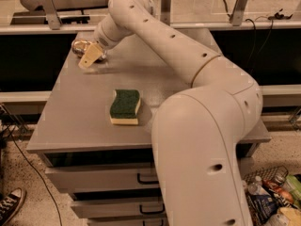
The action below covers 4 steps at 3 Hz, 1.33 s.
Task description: Pick orange can
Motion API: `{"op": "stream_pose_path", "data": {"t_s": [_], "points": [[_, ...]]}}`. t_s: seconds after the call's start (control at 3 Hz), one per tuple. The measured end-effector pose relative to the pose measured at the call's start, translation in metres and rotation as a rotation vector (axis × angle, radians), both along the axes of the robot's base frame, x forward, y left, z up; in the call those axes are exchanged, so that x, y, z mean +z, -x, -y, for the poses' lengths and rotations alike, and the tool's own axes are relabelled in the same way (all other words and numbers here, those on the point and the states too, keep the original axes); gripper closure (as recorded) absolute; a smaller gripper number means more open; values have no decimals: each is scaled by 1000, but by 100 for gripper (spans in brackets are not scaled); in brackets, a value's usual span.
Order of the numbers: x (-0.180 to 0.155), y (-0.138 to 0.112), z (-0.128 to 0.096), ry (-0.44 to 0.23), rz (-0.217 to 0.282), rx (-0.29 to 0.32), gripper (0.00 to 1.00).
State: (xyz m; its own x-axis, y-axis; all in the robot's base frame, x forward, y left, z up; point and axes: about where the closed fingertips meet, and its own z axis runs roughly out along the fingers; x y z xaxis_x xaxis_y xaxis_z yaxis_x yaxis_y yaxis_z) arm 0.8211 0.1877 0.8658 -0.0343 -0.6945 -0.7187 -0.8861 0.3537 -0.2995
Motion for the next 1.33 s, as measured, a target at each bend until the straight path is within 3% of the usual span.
{"op": "stream_pose_path", "data": {"t_s": [0.33, 1.0, 1.33], "points": [[-9, -4, -6, 5, -22, -4, 13], [-1, -2, -11, -22, -16, 3, 60], [20, 10, -16, -63, 20, 32, 84]]}}
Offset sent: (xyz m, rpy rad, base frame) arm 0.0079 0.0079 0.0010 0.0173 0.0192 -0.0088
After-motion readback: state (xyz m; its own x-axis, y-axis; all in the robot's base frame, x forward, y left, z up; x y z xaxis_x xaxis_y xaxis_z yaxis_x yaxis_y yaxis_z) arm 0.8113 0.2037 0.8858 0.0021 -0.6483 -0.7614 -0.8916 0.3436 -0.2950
